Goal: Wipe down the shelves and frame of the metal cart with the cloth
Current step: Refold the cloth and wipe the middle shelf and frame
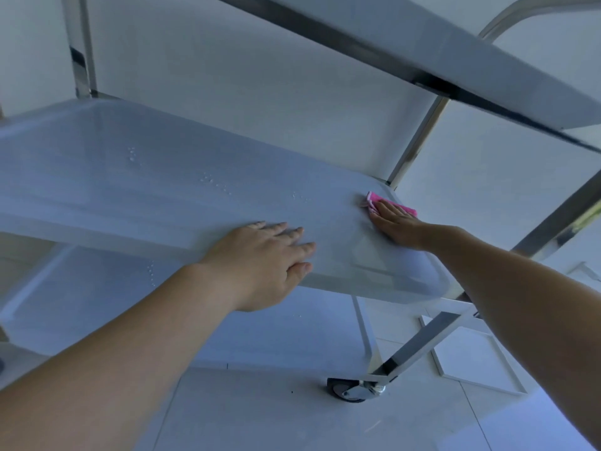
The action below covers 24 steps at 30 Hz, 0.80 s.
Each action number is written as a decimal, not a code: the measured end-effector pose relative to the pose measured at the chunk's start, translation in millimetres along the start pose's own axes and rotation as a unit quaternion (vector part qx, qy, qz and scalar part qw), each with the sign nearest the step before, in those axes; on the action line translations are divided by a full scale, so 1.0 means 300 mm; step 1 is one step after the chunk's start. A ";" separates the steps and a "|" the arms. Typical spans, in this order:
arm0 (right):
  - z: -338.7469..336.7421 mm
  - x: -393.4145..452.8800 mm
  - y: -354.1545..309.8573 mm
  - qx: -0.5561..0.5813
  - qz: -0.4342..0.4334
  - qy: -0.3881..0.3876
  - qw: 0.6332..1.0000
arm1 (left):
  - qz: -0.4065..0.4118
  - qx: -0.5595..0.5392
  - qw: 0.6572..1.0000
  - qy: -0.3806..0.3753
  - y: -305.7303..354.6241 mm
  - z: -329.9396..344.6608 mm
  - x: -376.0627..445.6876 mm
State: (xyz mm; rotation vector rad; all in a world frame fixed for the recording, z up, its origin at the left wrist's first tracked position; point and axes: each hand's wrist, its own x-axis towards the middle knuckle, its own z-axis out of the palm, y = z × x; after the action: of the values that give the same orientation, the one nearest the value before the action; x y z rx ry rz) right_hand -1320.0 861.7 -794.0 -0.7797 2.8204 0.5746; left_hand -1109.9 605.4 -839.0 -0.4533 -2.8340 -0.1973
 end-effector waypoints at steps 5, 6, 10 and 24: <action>-0.024 0.125 0.004 0.104 0.051 0.032 0.993 | -0.005 0.006 1.000 0.001 0.001 0.000 -0.003; -0.025 0.144 0.005 0.102 0.050 0.029 0.993 | -0.007 0.007 1.000 0.000 0.002 0.000 -0.001; -0.023 0.186 0.009 0.139 0.072 0.040 0.987 | -0.007 0.011 1.000 -0.005 0.005 0.001 0.003; -0.052 -0.092 -0.164 0.204 -0.042 0.020 0.978 | 0.007 0.023 1.000 -0.010 -0.002 -0.001 0.010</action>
State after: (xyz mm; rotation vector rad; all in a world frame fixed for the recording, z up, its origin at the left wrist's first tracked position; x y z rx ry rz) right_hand -1271.6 829.3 -788.7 -0.8233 2.7816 -0.0369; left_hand -1112.8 605.6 -838.1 -0.4672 -2.8470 -0.1251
